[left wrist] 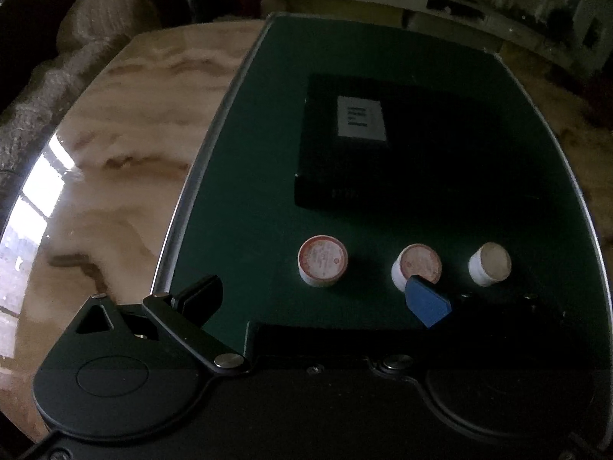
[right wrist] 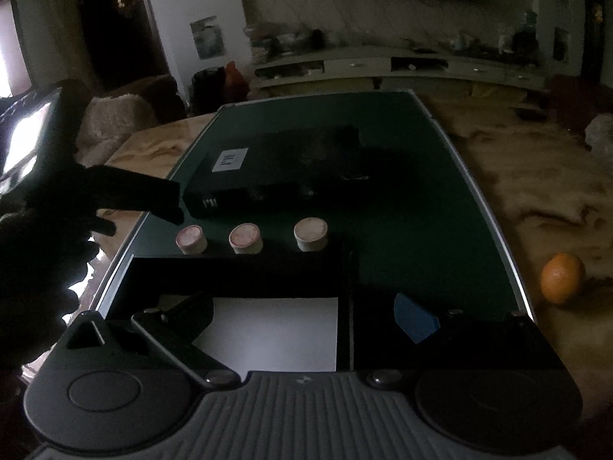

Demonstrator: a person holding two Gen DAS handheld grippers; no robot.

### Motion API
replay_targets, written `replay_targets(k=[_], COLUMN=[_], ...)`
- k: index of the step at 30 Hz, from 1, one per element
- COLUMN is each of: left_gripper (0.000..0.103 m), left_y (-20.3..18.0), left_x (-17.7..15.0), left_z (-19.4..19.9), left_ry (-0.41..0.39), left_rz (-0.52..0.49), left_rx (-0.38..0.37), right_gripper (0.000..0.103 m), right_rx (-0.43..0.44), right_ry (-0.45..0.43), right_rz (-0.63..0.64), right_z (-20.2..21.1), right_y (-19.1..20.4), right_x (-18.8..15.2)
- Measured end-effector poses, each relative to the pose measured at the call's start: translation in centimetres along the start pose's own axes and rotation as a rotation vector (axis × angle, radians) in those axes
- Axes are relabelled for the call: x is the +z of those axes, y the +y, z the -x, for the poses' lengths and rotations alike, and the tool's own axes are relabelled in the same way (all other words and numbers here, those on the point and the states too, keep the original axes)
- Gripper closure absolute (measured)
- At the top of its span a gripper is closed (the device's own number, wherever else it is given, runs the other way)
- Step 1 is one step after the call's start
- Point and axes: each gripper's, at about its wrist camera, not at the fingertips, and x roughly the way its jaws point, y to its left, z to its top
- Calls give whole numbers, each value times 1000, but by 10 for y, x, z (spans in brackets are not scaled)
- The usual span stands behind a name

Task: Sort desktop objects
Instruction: 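Move the left gripper toward the row of round white containers, then close the left gripper on the red-lidded round container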

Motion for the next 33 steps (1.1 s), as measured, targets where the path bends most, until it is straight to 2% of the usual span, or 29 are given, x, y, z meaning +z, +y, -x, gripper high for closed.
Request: replay_targets(k=[10, 15, 20, 33], left_gripper=[0, 7, 9, 26], left_y=[-14, -16, -15, -12], left_x=[11, 12, 11, 13], left_z=[-31, -43, -55, -75], left_ry=[29, 45, 67, 101], left_rz=[-29, -31, -29, -15], left_rx=[49, 52, 52, 64], right_gripper=[0, 0, 0, 0], right_rx=[1, 3, 11, 10], right_ry=[23, 32, 34, 39], right_rz=[-5, -8, -7, -11], right_z=[-9, -13, -15, -20], right_y=[-2, -2, -1, -3], right_x=[-4, -5, -5, -5])
